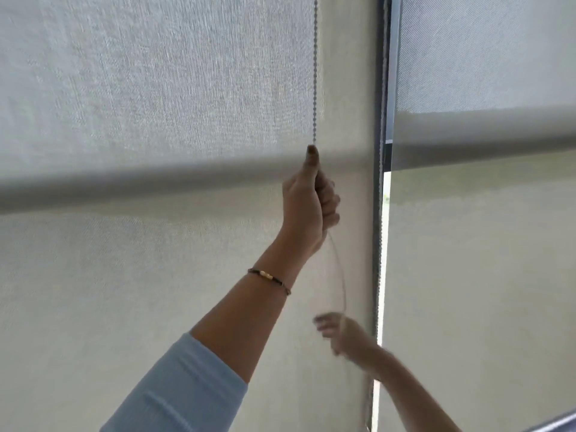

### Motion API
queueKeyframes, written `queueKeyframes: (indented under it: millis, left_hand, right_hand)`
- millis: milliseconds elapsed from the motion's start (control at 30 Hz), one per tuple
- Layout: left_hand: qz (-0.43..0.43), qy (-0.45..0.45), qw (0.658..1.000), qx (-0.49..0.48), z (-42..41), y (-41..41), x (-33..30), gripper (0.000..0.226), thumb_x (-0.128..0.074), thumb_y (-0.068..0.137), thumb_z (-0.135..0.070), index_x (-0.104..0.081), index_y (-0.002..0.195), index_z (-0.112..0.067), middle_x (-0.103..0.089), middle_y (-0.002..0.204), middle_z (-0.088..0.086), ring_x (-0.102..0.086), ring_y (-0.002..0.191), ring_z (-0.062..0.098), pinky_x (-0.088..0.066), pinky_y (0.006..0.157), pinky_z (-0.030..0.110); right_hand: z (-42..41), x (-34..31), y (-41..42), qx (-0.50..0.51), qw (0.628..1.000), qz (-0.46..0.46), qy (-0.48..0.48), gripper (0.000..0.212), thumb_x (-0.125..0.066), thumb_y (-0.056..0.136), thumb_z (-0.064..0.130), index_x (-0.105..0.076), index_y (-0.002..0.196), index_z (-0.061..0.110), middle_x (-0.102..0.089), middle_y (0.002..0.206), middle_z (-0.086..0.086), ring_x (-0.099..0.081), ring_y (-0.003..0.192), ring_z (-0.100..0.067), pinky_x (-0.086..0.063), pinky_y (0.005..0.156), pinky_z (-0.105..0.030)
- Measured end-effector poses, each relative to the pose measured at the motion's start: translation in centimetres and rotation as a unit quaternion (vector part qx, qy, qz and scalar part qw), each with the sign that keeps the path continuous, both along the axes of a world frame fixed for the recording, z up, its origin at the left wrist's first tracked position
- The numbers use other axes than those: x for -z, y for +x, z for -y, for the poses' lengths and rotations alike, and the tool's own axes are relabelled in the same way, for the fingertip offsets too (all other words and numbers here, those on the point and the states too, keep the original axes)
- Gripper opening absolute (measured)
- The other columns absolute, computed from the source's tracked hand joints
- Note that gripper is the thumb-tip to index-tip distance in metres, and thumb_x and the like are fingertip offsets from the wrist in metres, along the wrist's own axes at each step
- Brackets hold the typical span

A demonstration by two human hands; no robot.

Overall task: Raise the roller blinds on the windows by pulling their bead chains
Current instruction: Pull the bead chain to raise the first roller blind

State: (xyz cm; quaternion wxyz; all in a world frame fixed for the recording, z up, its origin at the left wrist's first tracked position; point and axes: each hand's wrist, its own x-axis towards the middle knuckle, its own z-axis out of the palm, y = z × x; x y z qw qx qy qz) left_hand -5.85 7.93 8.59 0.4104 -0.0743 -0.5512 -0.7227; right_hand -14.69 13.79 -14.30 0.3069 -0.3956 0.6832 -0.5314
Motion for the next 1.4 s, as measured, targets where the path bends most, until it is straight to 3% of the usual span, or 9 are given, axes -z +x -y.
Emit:
queueKeyframes:
  millis: [133,233,333,433,667,933,1133,1233,1400]
  left_hand:
    - [0.033,0.008,0.999,-0.002,0.2,0.6,4.6,0.052,-0.049,0.099,-0.050,-0.034,0.055,-0.027,-0.027,0.045,-0.009,-0.019,0.035,0.007,-0.018,0.035,0.014]
    - [0.077,0.034,0.996,-0.003,0.1,0.9,8.3,0.051,-0.052,0.094,-0.056,-0.034,0.056,-0.027,-0.027,0.047,-0.008,-0.019,0.037,0.008,-0.019,0.035,0.015]
    - [0.126,0.049,0.991,-0.004,-0.4,0.9,11.8,0.053,-0.054,0.089,-0.061,-0.029,0.058,-0.026,-0.023,0.048,-0.007,-0.016,0.038,0.008,-0.019,0.036,0.013]
    - [0.159,0.041,0.986,-0.002,-0.9,1.0,15.0,0.058,-0.058,0.084,-0.068,-0.026,0.060,-0.025,-0.022,0.050,-0.005,-0.014,0.041,0.010,-0.018,0.038,0.014]
    - [0.246,0.040,0.968,-0.025,-0.8,1.6,20.4,0.056,-0.056,0.084,-0.067,-0.030,0.058,-0.026,-0.025,0.051,-0.004,-0.016,0.042,0.010,-0.016,0.040,0.015]
    - [0.279,0.023,0.960,-0.024,-0.1,1.1,22.2,0.053,-0.050,0.094,-0.057,-0.031,0.055,-0.025,-0.028,0.049,-0.004,-0.020,0.040,0.010,-0.021,0.040,0.016]
    - [0.267,-0.035,0.960,-0.082,1.4,0.4,20.9,0.061,-0.035,0.093,-0.058,-0.067,0.073,-0.009,-0.062,0.066,0.010,-0.056,0.059,0.019,-0.044,0.061,0.027]
    - [0.226,-0.041,0.967,-0.113,2.9,0.2,17.1,0.067,-0.028,0.092,-0.058,-0.073,0.092,-0.008,-0.075,0.089,0.014,-0.069,0.083,0.025,-0.050,0.075,0.032]
    - [0.099,-0.058,0.989,-0.098,4.9,0.8,6.8,0.066,-0.030,0.099,-0.059,-0.072,0.096,-0.009,-0.076,0.092,0.010,-0.070,0.090,0.028,-0.054,0.080,0.038]
  right_hand:
    - [-2.1,-13.7,-0.2,-0.038,0.969,0.123,-0.210,0.032,-0.053,0.088,0.015,-0.063,0.119,0.018,-0.068,0.126,-0.006,-0.061,0.121,-0.022,-0.048,0.099,-0.041]
    - [-3.1,-21.5,1.0,-0.089,0.942,0.104,-0.307,0.049,-0.044,0.081,0.021,-0.058,0.128,0.015,-0.066,0.126,-0.006,-0.057,0.130,-0.025,-0.041,0.106,-0.047]
    - [-2.5,-26.0,2.3,-0.096,0.925,0.098,-0.354,0.035,-0.041,0.098,0.018,-0.060,0.126,0.011,-0.071,0.110,-0.009,-0.068,0.108,-0.028,-0.047,0.099,-0.044]
    - [-1.4,-28.0,3.2,-0.073,0.910,0.095,-0.396,0.030,-0.041,0.105,0.025,-0.066,0.115,0.012,-0.071,0.090,-0.003,-0.068,0.077,-0.019,-0.056,0.074,-0.036]
    - [-0.1,-30.8,2.1,-0.026,0.898,0.093,-0.430,0.028,-0.043,0.106,0.023,-0.068,0.103,0.009,-0.054,0.061,0.004,-0.041,0.046,-0.008,-0.032,0.045,-0.022]
    - [1.1,-27.3,2.9,0.078,0.881,-0.020,-0.467,0.041,-0.038,0.108,0.030,-0.049,0.070,0.018,-0.034,0.051,0.000,-0.026,0.034,-0.007,-0.021,0.035,-0.013]
    - [1.0,-24.0,2.3,0.111,0.881,-0.075,-0.453,0.040,-0.038,0.108,0.030,-0.050,0.072,0.015,-0.034,0.049,0.003,-0.029,0.033,-0.005,-0.024,0.034,-0.013]
    - [1.2,-18.8,2.0,0.138,0.897,-0.100,-0.409,0.038,-0.038,0.108,0.027,-0.052,0.076,0.013,-0.036,0.047,0.009,-0.032,0.034,-0.005,-0.027,0.033,-0.016]
    - [1.6,-7.1,1.9,0.129,0.941,-0.039,-0.310,0.039,-0.039,0.107,0.019,-0.048,0.069,0.017,-0.040,0.043,0.011,-0.034,0.033,-0.003,-0.031,0.032,-0.016]
